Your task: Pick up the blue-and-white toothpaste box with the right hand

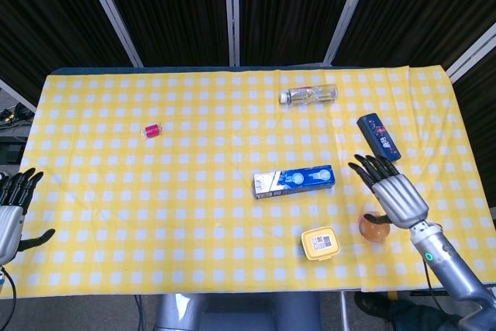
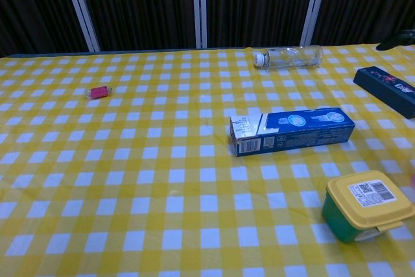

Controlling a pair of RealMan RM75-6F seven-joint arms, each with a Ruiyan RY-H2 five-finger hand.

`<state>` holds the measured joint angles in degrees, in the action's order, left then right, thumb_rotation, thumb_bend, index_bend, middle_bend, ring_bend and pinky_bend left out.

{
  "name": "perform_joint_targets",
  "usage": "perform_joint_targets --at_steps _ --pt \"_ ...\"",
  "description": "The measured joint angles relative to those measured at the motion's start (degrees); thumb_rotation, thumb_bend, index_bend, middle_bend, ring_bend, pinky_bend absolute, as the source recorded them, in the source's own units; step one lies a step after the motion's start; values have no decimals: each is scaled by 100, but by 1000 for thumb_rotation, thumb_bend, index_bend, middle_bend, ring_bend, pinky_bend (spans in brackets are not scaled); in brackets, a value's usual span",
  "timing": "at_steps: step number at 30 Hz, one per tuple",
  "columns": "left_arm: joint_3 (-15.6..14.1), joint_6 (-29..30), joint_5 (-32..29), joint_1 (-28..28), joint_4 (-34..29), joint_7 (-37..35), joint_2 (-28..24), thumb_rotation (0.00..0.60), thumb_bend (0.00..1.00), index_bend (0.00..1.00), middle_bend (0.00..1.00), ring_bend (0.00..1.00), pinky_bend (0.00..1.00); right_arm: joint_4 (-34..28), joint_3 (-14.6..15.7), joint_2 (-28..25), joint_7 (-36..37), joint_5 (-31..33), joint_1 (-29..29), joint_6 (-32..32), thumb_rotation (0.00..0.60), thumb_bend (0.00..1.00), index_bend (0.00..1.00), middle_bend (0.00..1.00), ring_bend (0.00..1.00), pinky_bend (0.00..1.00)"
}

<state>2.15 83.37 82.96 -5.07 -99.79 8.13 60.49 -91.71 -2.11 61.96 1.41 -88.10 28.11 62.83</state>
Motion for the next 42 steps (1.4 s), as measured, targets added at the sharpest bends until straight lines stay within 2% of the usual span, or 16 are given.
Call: perform_joint_targets --at_steps 3,6,13,16,21,24,36,42 --pt "20 -47 -64 -22 29 29 24 600 0 0 0 0 0 44 -184 154 -95 346 524 -863 600 9 2 59 0 67" --pt "39 -138 -173 -52 70 56 53 600 0 0 0 0 0 272 -342 486 -243 694 993 -1461 600 29 8 86 12 107" --pt "72 -279 -341 -108 151 81 98 600 0 0 0 0 0 984 -521 1310 -730 1466 1644 -2340 600 71 50 132 69 154" --pt "76 -316 -374 -122 173 69 103 600 0 0 0 0 0 1227 -533 1593 -950 1662 1759 -2454 600 95 83 149 90 176" --pt "82 -346 -405 -139 197 50 108 600 0 0 0 0 0 1551 -526 1945 -1232 1896 1889 -2497 600 129 208 239 174 263" --pt "78 -355 -412 -143 198 55 110 600 0 0 0 0 0 1662 -524 2067 -1312 1984 1919 -2461 600 143 213 276 202 270" --pt "63 -390 -437 -159 191 76 120 600 0 0 0 0 0 1968 -486 2305 -1237 1956 1861 -2182 600 270 343 438 364 373" --pt "55 -400 -435 -166 187 77 127 600 0 0 0 0 0 1943 -484 2257 -961 1669 1758 -1876 600 287 369 448 374 374"
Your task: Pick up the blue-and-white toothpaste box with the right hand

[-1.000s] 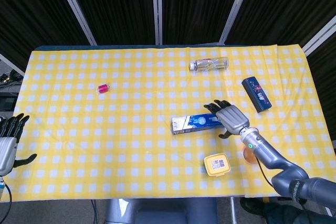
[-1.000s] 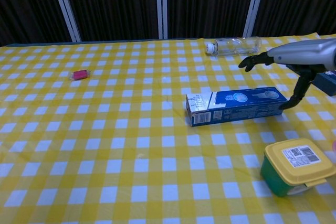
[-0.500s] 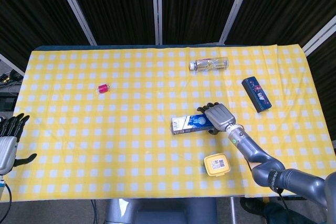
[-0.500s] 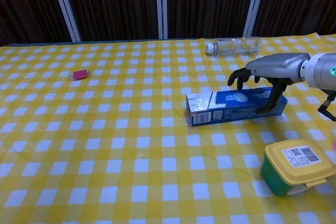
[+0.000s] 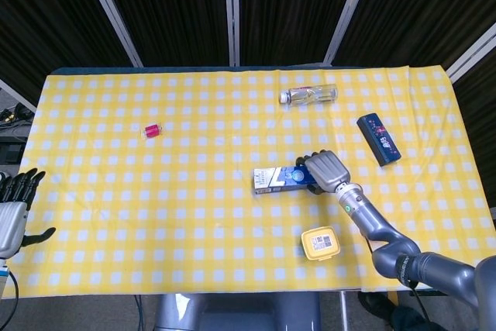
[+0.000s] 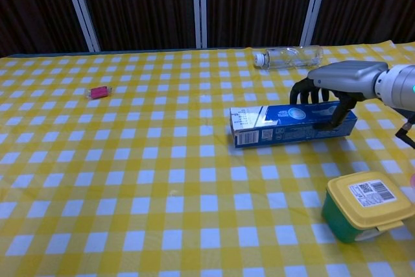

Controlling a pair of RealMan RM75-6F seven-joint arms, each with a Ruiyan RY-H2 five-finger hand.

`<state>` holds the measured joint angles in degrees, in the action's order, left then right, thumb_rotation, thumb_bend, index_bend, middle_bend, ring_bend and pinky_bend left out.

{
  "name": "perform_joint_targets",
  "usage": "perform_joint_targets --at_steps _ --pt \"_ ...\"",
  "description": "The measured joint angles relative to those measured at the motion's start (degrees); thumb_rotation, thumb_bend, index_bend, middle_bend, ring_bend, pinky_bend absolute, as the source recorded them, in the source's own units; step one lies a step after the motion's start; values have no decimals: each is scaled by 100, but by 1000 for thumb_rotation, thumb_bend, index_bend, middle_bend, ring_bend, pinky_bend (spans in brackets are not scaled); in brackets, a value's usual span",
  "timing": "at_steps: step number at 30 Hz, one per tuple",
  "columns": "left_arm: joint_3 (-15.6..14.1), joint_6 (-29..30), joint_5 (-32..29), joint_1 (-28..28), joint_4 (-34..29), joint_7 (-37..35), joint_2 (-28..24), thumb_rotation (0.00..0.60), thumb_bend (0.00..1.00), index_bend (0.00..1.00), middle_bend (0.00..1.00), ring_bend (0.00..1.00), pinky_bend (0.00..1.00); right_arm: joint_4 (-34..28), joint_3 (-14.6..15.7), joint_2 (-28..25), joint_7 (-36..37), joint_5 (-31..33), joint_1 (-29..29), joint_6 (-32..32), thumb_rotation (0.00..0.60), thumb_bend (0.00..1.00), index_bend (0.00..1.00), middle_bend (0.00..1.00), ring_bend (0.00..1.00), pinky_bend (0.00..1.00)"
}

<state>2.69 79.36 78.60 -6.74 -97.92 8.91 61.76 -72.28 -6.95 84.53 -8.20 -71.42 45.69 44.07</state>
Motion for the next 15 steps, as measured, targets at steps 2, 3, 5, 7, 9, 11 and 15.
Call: perform_joint_targets --at_steps 2,3,5,7,9,11,15 --pt "-2 3 6 -1 -5 -2 -2 600 0 0 0 0 0 -55 4 -59 80 -112 -31 94 600 287 374 448 374 373" --pt "-4 4 11 -1 -11 -9 -5 600 0 0 0 0 0 -115 7 -119 116 -191 -51 164 600 287 377 448 374 373" --pt "-9 5 22 -1 -19 -19 -11 600 0 0 0 0 0 -236 10 -231 152 -314 -80 288 600 287 379 448 374 374" --pt "-15 9 35 1 -26 -32 -16 600 0 0 0 0 0 -397 9 -380 160 -457 -108 440 600 286 380 447 374 374" --pt "-20 22 58 4 -37 -42 -23 600 0 0 0 0 0 -550 2 -537 112 -600 -126 608 600 285 380 445 374 374" --pt "-27 46 89 13 -56 -60 -35 600 0 0 0 0 0 -696 -5 -680 -8 -734 -137 755 600 283 380 446 374 374" --pt "-53 128 192 46 -108 -105 -74 600 0 0 0 0 0 -989 -30 -957 -698 -976 -156 1072 600 282 381 446 375 375"
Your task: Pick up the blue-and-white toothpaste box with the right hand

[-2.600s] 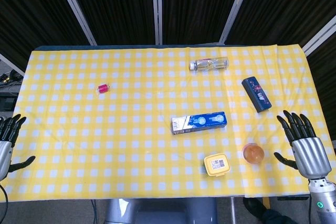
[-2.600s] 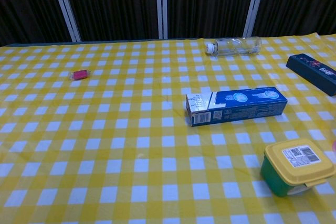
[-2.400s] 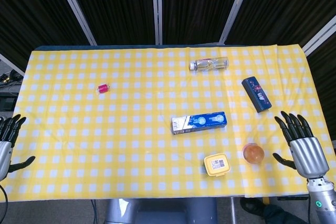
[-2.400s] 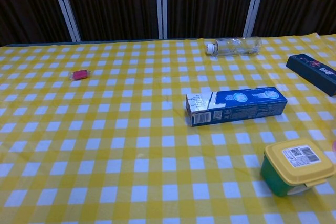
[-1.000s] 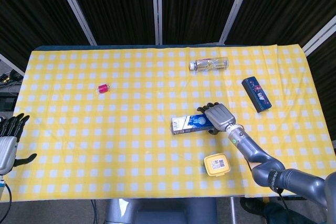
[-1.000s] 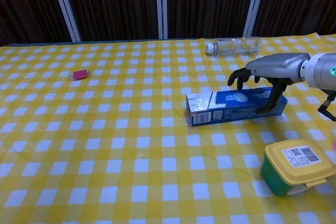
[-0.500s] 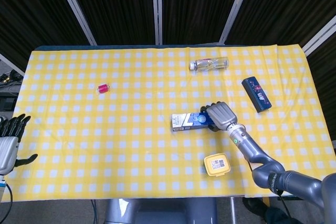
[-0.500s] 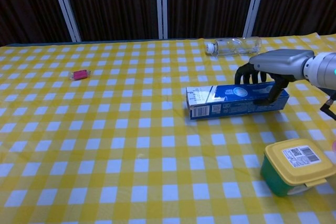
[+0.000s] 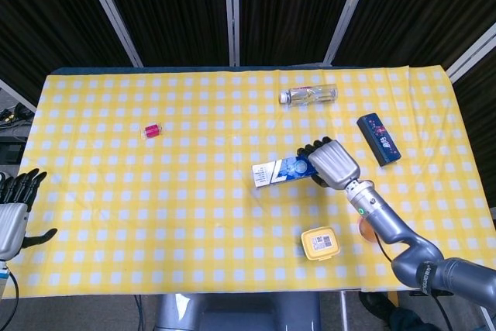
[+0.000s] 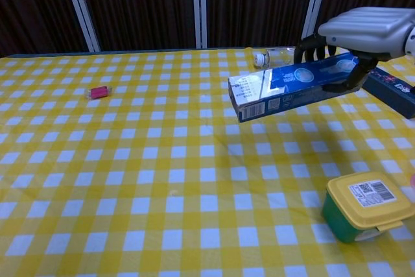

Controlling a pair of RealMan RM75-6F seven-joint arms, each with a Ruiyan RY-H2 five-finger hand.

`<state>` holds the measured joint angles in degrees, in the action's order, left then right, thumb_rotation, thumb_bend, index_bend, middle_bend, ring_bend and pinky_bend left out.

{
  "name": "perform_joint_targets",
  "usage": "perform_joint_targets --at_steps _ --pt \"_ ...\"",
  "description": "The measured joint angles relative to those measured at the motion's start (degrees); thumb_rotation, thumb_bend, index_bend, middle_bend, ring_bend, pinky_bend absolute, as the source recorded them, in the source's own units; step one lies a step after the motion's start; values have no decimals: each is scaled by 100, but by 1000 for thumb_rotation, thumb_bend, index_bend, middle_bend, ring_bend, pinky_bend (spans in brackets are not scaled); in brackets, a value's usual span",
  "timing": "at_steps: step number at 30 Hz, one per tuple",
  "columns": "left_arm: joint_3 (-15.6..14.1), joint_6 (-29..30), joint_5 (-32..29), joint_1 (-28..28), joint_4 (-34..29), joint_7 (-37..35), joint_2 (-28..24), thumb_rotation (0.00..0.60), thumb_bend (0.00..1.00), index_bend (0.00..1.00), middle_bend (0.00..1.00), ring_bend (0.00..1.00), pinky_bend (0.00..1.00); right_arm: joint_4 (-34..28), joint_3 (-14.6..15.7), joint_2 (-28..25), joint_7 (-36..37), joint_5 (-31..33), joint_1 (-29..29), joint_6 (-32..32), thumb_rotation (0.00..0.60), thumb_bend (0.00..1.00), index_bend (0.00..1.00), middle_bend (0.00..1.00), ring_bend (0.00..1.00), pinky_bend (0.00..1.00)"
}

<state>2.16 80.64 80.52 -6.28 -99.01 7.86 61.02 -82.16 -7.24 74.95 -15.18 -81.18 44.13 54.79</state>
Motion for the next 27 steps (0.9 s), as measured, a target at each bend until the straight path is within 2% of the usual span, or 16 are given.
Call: perform_joint_targets --at_steps 11,18,21,27 --pt "-68 199 260 92 -97 -196 -123 600 0 0 0 0 0 -768 -118 -619 -3195 -542 -59 820 600 282 415 452 381 378" --pt "-76 221 305 106 -106 -292 -174 600 0 0 0 0 0 -910 -165 -863 -5022 -1291 -55 1264 600 282 419 451 386 377" --pt "-74 212 303 103 -104 -304 -179 600 0 0 0 0 0 -911 -166 -1001 -5441 -1631 -28 1314 600 282 419 450 386 371" --pt "-72 201 298 98 -104 -279 -171 600 0 0 0 0 0 -856 -199 -1141 -5690 -1962 3 1387 600 284 421 446 386 325"
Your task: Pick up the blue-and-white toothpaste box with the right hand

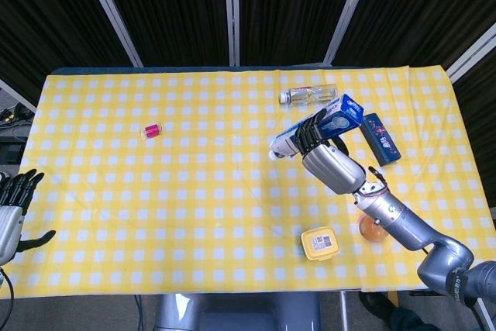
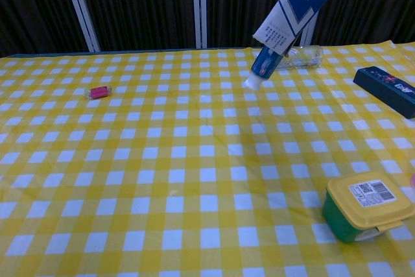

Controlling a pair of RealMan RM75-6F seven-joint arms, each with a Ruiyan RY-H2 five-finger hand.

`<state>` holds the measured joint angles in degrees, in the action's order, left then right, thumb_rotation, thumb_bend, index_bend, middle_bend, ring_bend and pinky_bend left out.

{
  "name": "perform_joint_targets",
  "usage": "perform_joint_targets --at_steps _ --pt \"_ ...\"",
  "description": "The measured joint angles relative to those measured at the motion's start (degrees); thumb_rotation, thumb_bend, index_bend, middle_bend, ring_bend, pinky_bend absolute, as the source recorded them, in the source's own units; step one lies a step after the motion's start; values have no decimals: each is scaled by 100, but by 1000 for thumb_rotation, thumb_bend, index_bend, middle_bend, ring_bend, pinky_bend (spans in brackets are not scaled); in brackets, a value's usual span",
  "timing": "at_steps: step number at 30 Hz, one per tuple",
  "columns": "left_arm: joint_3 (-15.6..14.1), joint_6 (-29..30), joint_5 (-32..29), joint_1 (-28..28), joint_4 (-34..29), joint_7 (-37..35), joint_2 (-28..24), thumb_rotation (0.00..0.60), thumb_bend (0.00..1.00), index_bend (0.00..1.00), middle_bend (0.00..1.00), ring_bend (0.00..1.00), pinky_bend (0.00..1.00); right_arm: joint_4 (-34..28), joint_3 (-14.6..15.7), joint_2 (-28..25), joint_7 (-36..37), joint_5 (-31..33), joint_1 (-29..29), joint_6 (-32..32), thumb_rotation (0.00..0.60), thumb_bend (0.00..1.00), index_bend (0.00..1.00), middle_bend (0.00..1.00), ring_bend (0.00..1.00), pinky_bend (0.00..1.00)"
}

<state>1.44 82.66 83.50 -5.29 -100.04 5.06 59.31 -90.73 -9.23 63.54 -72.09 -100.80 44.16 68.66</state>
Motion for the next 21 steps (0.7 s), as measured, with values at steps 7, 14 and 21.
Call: perform_joint_targets --at_steps 7,14,21 --pt "-7 -27 -3 -11 -2 72 31 600 0 0 0 0 0 5 -65 -301 -246 -376 132 -188 600 284 422 442 386 321" --pt "-9 -4 10 1 -3 59 29 600 0 0 0 0 0 -121 -211 -375 -186 -274 49 -131 600 284 422 444 386 322" --pt "-16 -7 22 2 -11 64 28 600 0 0 0 0 0 -136 -354 -152 529 405 -143 12 600 284 411 441 386 322"
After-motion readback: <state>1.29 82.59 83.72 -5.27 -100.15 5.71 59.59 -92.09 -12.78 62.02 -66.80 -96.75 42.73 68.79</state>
